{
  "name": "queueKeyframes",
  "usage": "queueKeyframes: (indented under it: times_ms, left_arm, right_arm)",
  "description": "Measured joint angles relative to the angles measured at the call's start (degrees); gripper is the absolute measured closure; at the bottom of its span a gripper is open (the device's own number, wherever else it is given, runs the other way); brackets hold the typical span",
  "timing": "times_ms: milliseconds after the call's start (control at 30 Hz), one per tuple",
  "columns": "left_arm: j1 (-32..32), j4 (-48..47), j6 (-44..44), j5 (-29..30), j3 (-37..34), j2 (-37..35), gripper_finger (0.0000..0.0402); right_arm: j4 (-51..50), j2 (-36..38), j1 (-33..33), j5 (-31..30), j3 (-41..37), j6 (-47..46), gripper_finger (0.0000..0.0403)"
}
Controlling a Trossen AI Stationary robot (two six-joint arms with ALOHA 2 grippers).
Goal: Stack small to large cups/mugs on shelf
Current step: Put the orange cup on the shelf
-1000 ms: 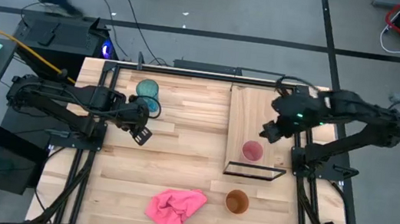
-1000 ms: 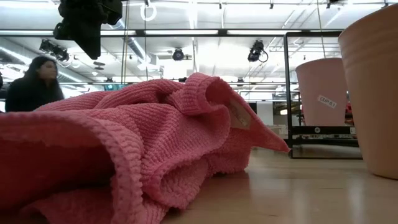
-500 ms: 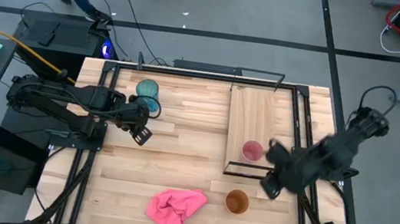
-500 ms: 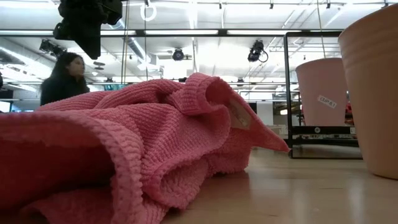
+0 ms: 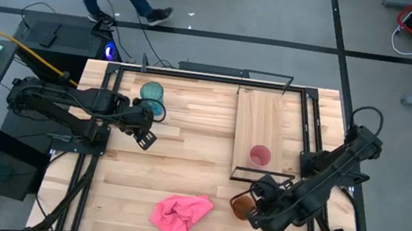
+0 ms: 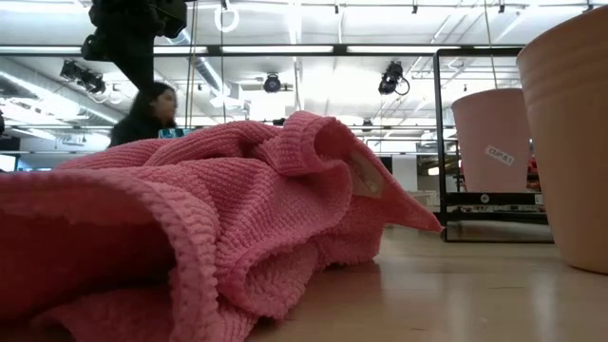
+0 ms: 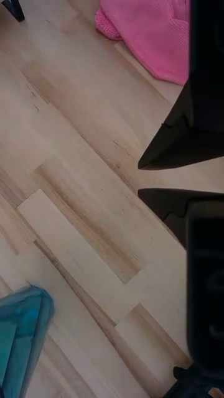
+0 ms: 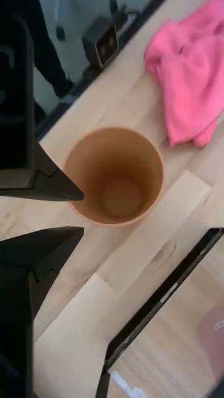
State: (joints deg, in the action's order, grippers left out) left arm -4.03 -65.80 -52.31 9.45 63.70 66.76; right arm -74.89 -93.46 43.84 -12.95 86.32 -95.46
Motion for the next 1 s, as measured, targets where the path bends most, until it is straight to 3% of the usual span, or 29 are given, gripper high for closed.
queueKeyframes:
  times_ms: [733,1000]
  left_arm:
    - [-0.02,0.00,1.14,-0.03,0.00,0.00,0.0335]
    - [-0.09,-0.02,1.14,-0.04,0.00,0.00,0.0327]
  right_arm:
    - [1.02,-4.82,-2.13,0.96,-0.08,0.97,0.0318]
    - [5.56,-4.65,-2.08,2.75,-6.43,-0.55,0.0318]
